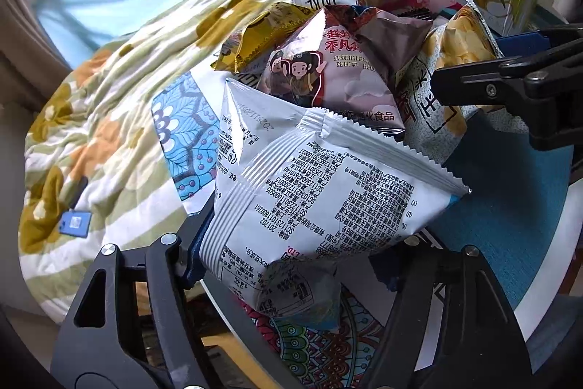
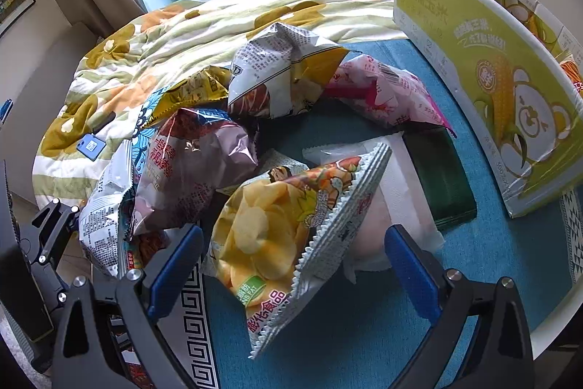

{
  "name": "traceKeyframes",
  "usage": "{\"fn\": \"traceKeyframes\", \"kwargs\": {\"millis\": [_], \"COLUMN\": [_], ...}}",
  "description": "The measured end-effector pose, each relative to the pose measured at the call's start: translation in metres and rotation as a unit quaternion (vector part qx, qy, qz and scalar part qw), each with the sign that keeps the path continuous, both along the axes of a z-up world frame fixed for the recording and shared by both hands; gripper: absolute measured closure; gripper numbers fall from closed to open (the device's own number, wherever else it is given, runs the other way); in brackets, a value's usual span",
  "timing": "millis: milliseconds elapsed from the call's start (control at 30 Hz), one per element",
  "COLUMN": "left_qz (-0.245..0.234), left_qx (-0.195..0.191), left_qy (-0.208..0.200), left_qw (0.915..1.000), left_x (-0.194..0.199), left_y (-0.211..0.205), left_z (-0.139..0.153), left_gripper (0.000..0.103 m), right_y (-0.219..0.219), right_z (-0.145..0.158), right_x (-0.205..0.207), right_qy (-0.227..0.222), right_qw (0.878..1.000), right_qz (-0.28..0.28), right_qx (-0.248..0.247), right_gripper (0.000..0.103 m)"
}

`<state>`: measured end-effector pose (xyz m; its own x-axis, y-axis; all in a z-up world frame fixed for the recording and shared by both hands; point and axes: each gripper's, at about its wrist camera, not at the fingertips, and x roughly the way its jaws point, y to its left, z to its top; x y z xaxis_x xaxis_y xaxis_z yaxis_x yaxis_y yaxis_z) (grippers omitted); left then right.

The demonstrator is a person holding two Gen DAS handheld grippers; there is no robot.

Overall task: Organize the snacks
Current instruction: 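Grasp the white printed bag with the left tool while the right tool grasps the yellow chip bag, then carry both bags over the yellow box and open both tools to drop them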

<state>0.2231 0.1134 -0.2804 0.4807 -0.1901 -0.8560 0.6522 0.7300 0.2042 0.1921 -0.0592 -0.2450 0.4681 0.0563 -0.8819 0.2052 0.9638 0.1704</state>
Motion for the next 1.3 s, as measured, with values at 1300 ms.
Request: {"fn": "traceKeyframes", "kwargs": {"millis": [1300], "left_qz": [0.176], "left_qx": [-0.06], "left_qy": [-0.07], "left_qw": [0.9801], "left_x": [-0.09], "left_y": [-0.06], "left_z": [0.143], "left_gripper": [0.036], "right_y": [-0.072], "right_z": [0.055], "right_x": [-0.074], "right_qy": [-0.037], "right_qw": [0.996], "right_qz": [0.082], "right_qx": [0.004], "right_gripper": [0.043]}}
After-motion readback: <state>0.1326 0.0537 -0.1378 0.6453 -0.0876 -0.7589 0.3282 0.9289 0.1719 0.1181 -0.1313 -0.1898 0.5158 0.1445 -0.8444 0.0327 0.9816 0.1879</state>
